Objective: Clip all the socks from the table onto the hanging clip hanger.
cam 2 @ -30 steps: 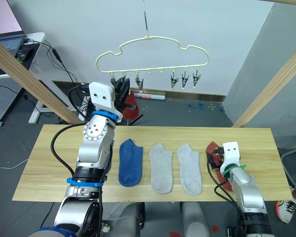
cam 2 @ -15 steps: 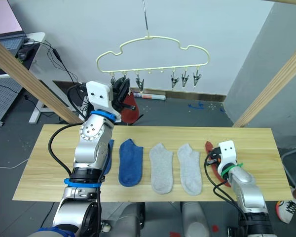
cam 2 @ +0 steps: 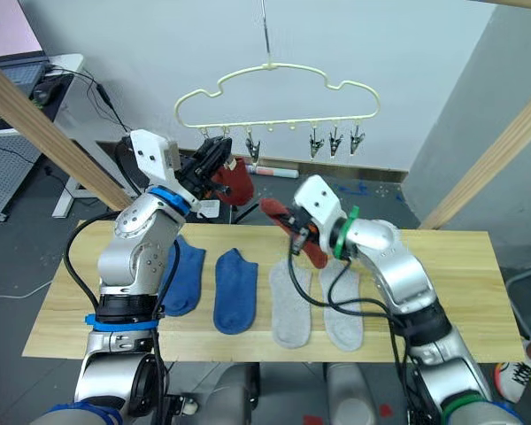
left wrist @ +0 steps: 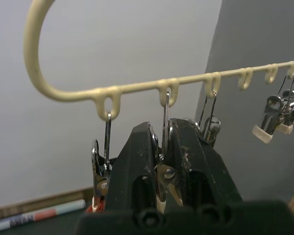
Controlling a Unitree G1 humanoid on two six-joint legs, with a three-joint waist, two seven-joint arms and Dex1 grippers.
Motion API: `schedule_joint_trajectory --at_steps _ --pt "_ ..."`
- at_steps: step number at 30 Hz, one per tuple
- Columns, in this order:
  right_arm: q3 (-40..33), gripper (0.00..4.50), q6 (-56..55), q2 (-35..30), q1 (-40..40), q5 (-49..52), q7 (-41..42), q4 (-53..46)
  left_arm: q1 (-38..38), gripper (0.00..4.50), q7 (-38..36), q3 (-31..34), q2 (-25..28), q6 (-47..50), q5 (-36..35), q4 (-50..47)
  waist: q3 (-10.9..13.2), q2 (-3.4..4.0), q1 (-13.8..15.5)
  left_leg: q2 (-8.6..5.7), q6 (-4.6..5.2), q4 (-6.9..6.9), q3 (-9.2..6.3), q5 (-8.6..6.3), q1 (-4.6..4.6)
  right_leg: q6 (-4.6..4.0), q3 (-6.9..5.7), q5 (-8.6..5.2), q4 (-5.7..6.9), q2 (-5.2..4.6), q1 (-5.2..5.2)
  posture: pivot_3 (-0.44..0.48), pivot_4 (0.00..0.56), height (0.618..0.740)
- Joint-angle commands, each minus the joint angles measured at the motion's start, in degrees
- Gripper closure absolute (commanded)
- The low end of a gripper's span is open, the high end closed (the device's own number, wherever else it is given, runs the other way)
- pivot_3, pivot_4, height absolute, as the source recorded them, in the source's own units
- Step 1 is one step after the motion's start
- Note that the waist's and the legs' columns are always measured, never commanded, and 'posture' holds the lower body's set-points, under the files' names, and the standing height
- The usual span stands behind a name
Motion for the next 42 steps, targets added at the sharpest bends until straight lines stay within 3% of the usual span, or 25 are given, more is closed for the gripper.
schedule_joint_trajectory --at_steps 1,12,42 --pt "0.25 4.50 -2.73 2.87 -3.81 -1.50 -1.34 6.30 -1.48 4.27 -0.85 1.21 0.80 2.26 -2.44 -2.53 0.00 0.00 -0.01 0.00 0.00 0.00 0.00 0.00 -0.03 0.00 0.00 0.00 -0.04 0.00 -0.01 -0.205 0.322 0.740" --pt "0.04 4.50 -11.80 8.40 -11.59 -4.83 -1.10 21.93 -2.33 4.27 -1.95 3.42 2.07 10.33 -8.35 -2.91 0.00 0.00 -0.19 0.01 -0.01 -0.06 0.04 0.00 -0.09 0.00 0.04 0.00 0.07 0.00 -0.21 -0.187 0.313 0.740" --pt "-3.33 4.50 -15.61 12.54 -15.28 -4.93 -1.36 25.83 -0.87 4.27 -1.45 4.12 1.68 13.53 -10.73 -4.78 0.00 0.00 -0.13 0.01 -0.01 -0.06 0.07 0.00 -0.09 -0.01 0.08 0.01 0.12 0.00 -0.27 -0.186 0.314 0.740"
